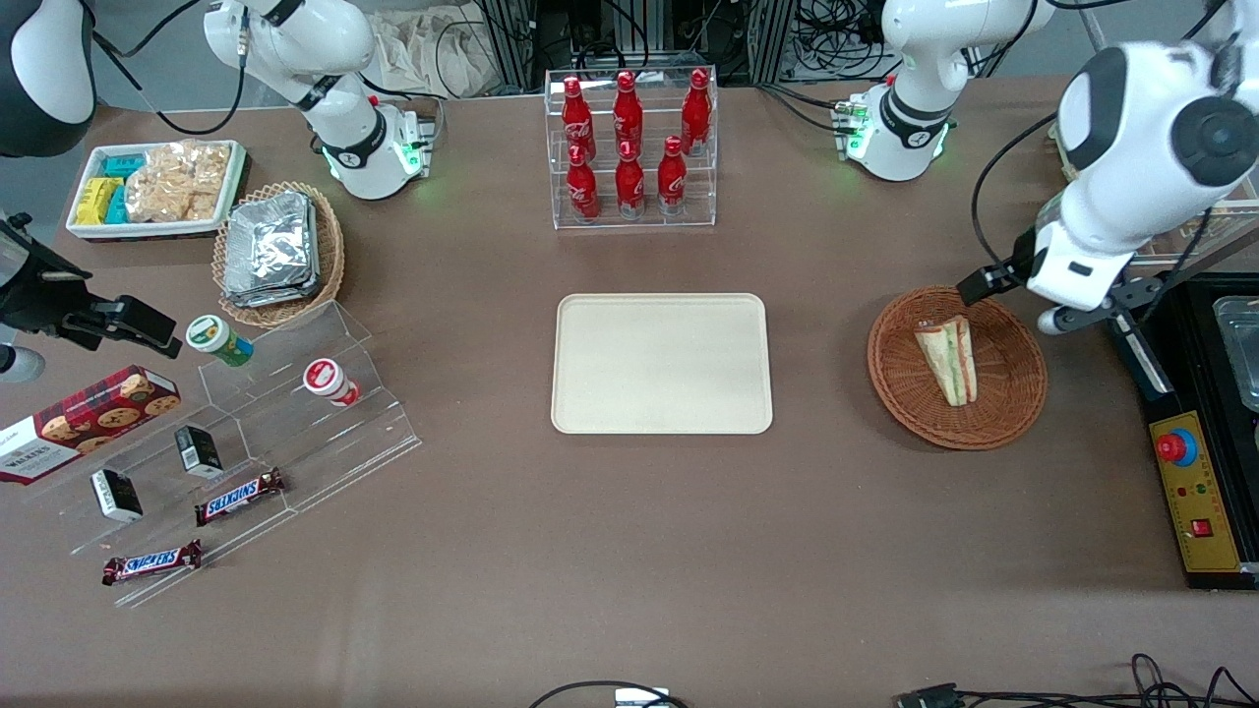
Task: Place sandwich from basket to tray
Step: 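Move the left gripper over the wrapped sandwich in the wicker basket, then lower the left gripper and close it on the sandwich's wrapped edge, then lift the sandwich up out of the basket with the left gripper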
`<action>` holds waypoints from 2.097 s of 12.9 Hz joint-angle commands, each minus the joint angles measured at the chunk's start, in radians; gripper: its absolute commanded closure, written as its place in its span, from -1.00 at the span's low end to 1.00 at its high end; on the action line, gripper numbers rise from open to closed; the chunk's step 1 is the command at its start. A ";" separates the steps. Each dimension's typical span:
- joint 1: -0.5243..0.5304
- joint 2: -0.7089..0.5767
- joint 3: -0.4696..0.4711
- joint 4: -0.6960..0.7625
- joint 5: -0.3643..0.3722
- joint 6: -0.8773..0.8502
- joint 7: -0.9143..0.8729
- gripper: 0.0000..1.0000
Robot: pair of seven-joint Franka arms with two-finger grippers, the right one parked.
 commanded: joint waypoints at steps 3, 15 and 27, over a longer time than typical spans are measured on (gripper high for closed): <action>0.031 0.047 -0.006 -0.219 0.011 0.339 0.016 -1.00; 0.071 0.317 0.029 -0.234 0.062 0.629 0.055 -0.89; 0.060 0.057 0.020 -0.135 0.056 0.183 0.079 0.71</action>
